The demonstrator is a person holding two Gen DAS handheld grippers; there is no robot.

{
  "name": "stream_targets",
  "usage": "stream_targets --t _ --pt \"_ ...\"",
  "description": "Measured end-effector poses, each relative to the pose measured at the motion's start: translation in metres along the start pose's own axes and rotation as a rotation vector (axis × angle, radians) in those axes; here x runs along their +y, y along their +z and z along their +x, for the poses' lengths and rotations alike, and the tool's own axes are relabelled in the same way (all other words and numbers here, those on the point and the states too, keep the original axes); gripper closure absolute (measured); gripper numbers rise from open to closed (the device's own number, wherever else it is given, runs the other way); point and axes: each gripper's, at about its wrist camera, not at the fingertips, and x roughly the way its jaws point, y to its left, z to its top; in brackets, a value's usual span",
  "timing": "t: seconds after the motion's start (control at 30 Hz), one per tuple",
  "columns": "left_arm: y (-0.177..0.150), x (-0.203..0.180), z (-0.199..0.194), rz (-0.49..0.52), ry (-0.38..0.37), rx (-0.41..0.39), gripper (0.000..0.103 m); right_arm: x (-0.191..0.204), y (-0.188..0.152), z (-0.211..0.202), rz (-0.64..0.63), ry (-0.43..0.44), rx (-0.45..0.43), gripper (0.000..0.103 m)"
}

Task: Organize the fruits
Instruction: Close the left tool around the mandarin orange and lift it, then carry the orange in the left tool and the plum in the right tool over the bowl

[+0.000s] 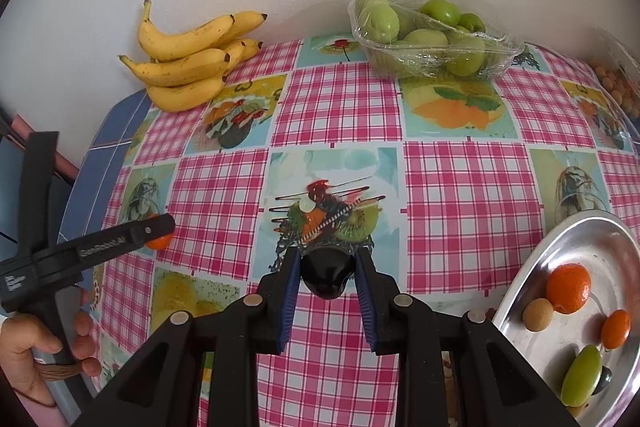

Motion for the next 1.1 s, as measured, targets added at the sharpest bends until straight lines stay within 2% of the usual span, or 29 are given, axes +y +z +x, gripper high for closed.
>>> stream_targets --t 0.1,0.33,0.6,0.93,1.1 --pt "-0.001 -0.002 0.003 0.003 0.017 -0.002 0.065 -0.002 0.000 -0.001 0.005 -0.001 -0.001 0.074" --pt "-0.019 0.000 -0.010 -0.037 -0.003 -0.008 0.066 -0.008 -0.003 -0.003 0.022 0.002 0.013 0.074" --pt "-0.045 -0.022 -0.047 -0.051 -0.043 -0.058 0.066 -0.004 -0.012 -0.023 0.010 -0.002 0.005 0.074" --pt "-0.070 -0.062 -0.098 0.000 -0.075 -0.154 0.066 0.001 -0.029 -0.057 0.005 0.007 -0.037 0.074" --pt "-0.086 -0.089 -0.111 0.053 -0.108 -0.167 0.065 -0.014 -0.042 -0.062 0.020 -0.005 -0.022 0.074"
